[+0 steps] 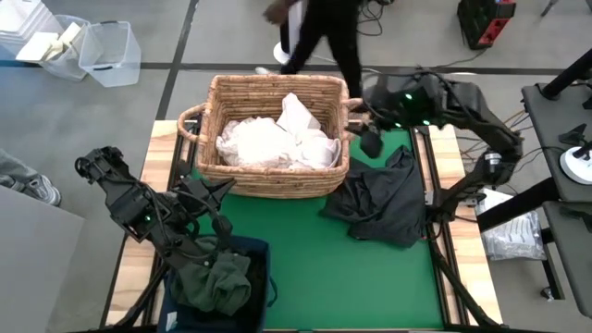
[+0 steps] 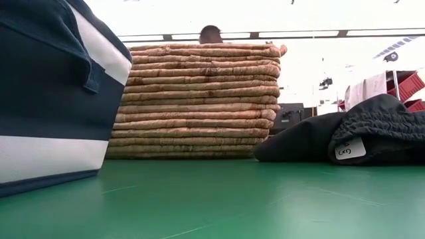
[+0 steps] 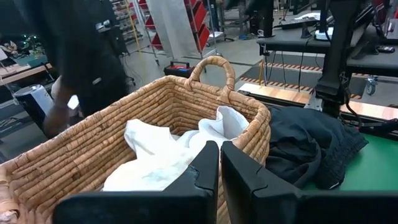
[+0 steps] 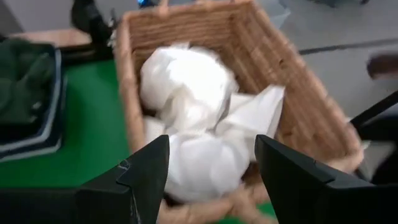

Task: Sort clothes
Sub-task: Put the black shorts into the laundry bin

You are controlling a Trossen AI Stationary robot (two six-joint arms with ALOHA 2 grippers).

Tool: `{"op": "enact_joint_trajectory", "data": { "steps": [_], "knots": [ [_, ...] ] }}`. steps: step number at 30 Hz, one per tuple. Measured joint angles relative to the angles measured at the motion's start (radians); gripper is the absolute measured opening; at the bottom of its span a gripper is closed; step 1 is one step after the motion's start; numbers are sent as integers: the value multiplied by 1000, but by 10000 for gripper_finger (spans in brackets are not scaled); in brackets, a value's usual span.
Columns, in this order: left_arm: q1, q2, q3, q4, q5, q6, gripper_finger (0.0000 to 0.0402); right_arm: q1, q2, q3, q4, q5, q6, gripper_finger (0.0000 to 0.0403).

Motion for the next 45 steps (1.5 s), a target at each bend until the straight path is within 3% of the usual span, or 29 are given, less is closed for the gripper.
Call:
{"op": "enact_joint_trajectory", "data": {
  "steps": [12, 24, 30, 45],
  "knots": [
    [0, -24, 0, -7, 0, 0, 0, 299, -120, -220, -138, 8, 188, 225],
    [0, -29, 0, -22, -1, 0, 0, 545, -152, -594, -146, 9, 355, 228],
    [0, -29, 0, -20, -1, 0, 0, 576, -152, -798, -118, 10, 394, 235],
    [0, -29, 0, -15, -2, -3, 0, 527, -162, -1237, 256, 28, 433, 233]
  ]
}}
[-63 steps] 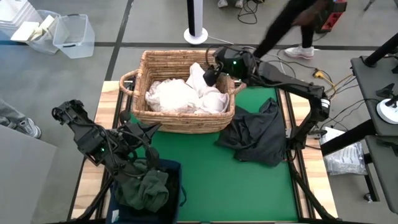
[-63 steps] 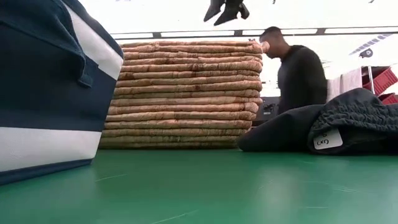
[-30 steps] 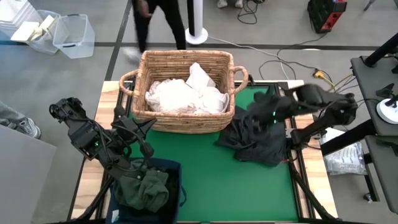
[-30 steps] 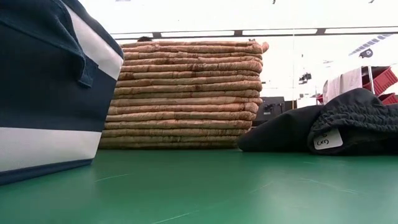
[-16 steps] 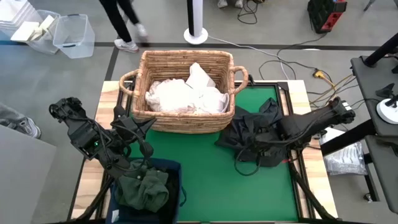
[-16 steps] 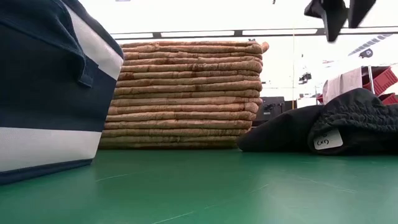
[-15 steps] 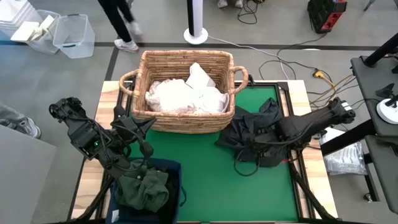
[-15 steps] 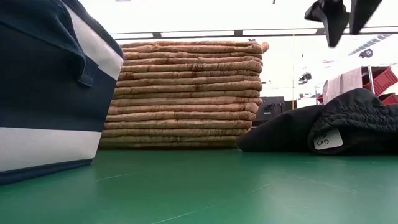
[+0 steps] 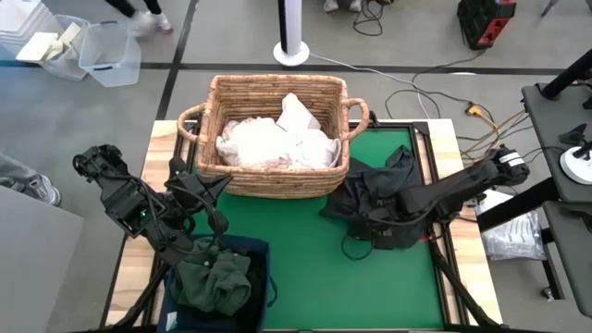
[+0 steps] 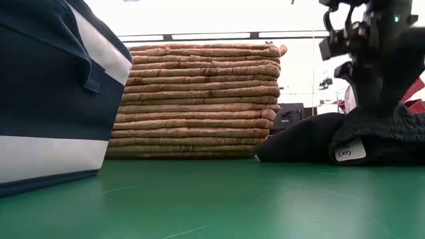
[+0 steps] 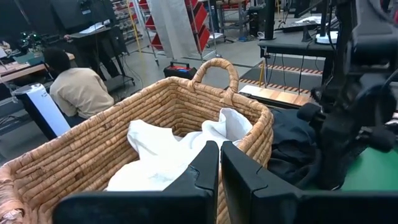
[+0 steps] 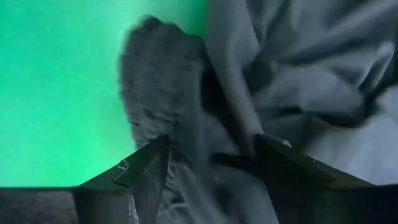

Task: Sort clothes
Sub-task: Put the black shorts into the laundry bin

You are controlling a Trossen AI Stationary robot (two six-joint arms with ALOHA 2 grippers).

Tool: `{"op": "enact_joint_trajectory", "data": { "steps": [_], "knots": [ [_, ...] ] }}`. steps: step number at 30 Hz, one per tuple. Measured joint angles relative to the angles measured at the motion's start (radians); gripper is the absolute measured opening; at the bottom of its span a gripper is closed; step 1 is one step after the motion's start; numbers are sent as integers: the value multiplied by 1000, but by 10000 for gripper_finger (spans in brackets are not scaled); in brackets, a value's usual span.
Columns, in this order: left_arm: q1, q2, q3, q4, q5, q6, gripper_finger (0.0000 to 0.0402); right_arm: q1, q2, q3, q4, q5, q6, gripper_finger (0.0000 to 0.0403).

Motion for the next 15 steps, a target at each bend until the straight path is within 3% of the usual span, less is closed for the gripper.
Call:
{"op": "enact_joint_trajectory", "data": {
  "steps": [9, 15],
  "knots": [
    [3, 2, 0, 3, 0, 0, 0, -17, 23, -96, 79, 0, 16, 202],
    [3, 2, 0, 4, 0, -1, 0, -17, 23, -125, 128, 0, 14, 127]
  ]
}}
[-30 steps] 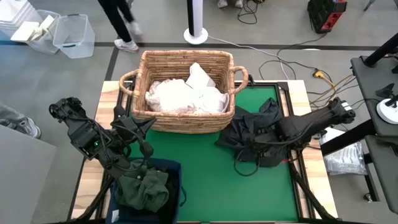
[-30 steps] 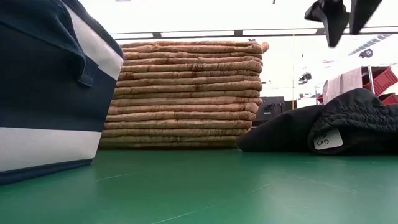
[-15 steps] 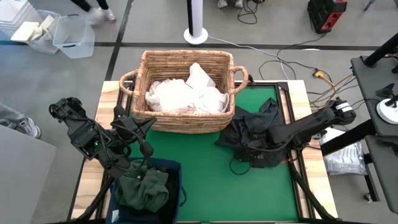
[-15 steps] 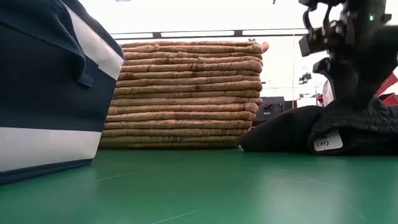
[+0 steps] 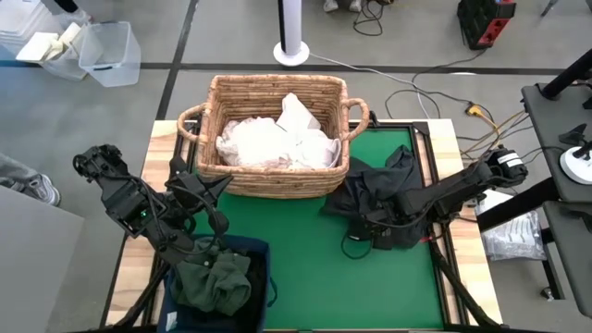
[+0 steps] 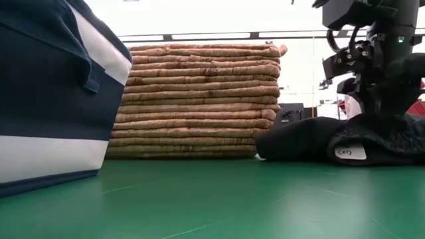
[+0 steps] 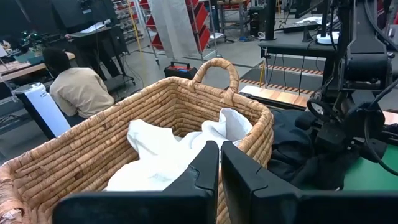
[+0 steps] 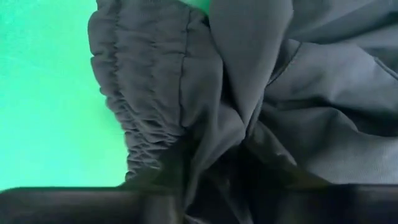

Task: Sort clothes
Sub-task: Put the black shorts into the laundry bin

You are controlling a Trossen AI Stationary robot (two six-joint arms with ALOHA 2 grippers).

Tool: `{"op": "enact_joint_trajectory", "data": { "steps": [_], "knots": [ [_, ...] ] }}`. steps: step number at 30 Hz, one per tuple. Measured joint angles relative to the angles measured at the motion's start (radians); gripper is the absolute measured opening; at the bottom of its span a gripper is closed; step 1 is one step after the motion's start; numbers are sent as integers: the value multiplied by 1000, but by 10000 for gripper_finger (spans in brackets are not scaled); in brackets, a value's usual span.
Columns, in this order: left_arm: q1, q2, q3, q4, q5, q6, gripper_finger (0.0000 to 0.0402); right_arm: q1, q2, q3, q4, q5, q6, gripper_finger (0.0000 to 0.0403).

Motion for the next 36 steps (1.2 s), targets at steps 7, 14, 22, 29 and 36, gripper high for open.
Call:
{"op": "enact_joint_trajectory", "data": {
  "steps": [7, 14, 22, 29, 36],
  "knots": [
    [0, 0, 0, 0, 0, 0, 0, 0, 0, -7, -3, 8, 2, 18],
    [0, 1, 0, 0, 0, 0, 0, 0, -75, -7, -6, 8, 87, 11],
    [0, 1, 0, 0, 0, 0, 0, 2, -314, -7, 27, 4, 254, 10],
    [0, 1, 0, 1, 0, 0, 0, 3, -541, -8, 288, -12, 289, 9],
    [0, 0, 28, 4, -1, 7, 0, 3, -605, -8, 671, -14, 216, 9]
  ]
}}
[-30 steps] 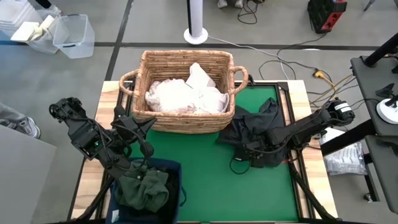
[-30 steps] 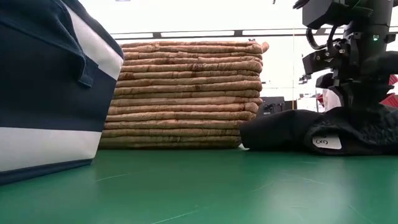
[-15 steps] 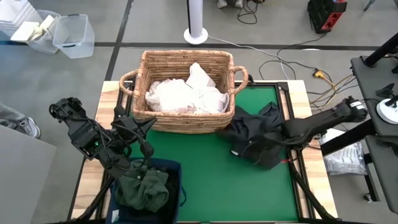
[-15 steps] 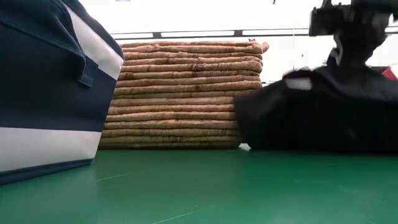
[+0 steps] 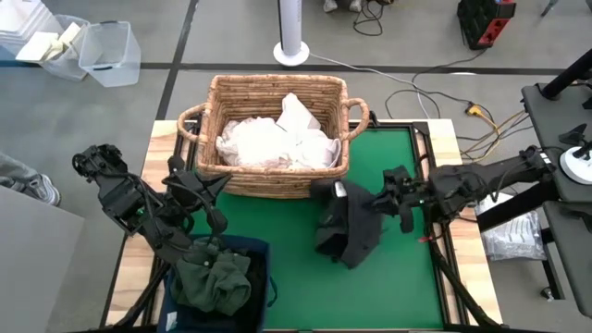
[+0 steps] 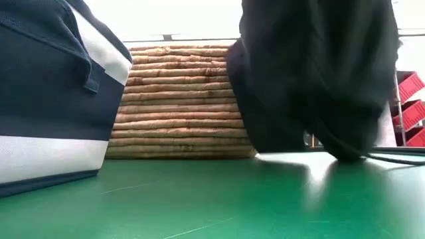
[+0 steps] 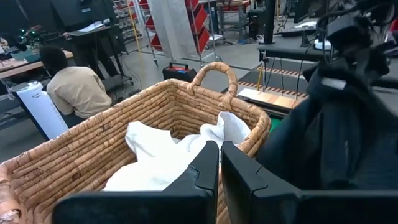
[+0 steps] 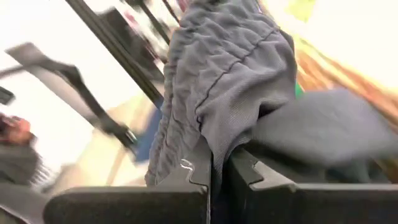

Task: Sort clothes
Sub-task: Put the black shorts into the laundry bin

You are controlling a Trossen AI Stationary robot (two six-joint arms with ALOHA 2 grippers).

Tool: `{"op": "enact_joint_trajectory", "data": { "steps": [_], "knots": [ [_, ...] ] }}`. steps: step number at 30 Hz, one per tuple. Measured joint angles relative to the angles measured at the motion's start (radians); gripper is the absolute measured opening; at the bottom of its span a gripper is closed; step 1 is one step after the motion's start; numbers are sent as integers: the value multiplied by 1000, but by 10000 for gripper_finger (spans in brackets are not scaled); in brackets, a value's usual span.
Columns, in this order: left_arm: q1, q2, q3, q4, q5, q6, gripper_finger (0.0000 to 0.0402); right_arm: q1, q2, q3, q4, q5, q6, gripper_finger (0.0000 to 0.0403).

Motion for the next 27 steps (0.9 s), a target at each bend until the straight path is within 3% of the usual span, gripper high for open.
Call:
{"op": "enact_joint_trajectory", "data": {
  "steps": [7, 11, 17, 27],
  "knots": [
    [0, -2, 117, -1, -11, 91, 0, 0, 105, 0, 415, 1, -122, 9],
    [0, -3, 180, -9, -45, 127, 0, 0, 195, 81, 477, -1, -183, 9],
    [0, -3, 253, -16, -46, 176, 0, 0, 375, 367, 390, -59, -321, 9],
    [-4, 0, 392, -16, -44, 122, 0, 18, 658, 909, -27, -71, -472, 9]
  ]
}}
